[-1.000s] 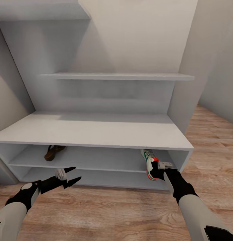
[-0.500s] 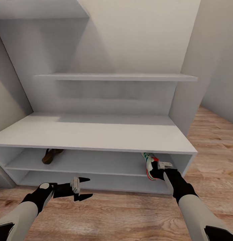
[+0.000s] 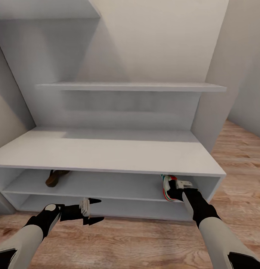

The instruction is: Pick up the two gym shoes and the two sandals from the corridor floor and place them onto the hallstand (shoe rack) in the corridor, making sure they are on the rack and not on the floor. Arrange them so the two gym shoes are next to each other and the two sandals are next to each other.

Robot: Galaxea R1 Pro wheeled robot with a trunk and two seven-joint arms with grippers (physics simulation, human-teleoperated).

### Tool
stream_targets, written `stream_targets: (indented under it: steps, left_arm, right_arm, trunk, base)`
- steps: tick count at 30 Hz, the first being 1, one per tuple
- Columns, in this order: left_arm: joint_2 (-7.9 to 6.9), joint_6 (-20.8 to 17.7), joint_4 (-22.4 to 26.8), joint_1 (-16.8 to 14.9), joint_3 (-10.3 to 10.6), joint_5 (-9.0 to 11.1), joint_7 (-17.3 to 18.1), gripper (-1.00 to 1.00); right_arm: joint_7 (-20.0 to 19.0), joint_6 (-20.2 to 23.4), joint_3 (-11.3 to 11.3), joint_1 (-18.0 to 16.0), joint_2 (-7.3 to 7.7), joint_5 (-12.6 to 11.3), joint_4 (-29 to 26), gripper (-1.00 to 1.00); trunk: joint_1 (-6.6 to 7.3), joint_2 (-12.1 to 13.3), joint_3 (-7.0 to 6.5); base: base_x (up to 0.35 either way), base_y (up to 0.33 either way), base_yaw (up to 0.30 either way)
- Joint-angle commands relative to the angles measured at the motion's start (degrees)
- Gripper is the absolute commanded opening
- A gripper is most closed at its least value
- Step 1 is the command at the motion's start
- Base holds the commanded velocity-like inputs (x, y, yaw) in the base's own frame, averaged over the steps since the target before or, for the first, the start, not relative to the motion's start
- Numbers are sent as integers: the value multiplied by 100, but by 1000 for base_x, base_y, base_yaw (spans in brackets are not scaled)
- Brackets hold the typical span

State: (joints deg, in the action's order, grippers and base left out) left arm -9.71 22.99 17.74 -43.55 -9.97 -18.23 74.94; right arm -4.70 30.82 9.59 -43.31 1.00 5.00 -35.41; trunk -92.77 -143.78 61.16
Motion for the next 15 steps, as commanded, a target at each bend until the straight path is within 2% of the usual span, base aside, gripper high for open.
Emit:
stream_targets:
  steps: [1, 4, 9, 15]
  left_arm:
    - [4, 30, 2, -4, -49, -49, 21, 100]
    - [4, 30, 2, -4, -49, -49, 21, 100]
    - [4, 30, 2, -3, -49, -49, 21, 100]
    - [4, 30, 2, -3, -49, -49, 21, 100]
  right_arm:
    - [-48, 29, 26, -2, -3, 54, -10, -100]
    - [-48, 28, 26, -2, -3, 54, -10, -100]
    - [-48, 29, 26, -2, 2, 54, -10, -100]
    - [-48, 29, 26, -2, 12, 54, -10, -100]
  trunk:
    - [1, -2, 5]
    - [1, -2, 5]
    - [1, -2, 5]
    - [1, -2, 5]
  base:
    - [13, 4, 0]
    - [78, 2, 0]
    - [232, 0, 0]
    - [64, 0, 0]
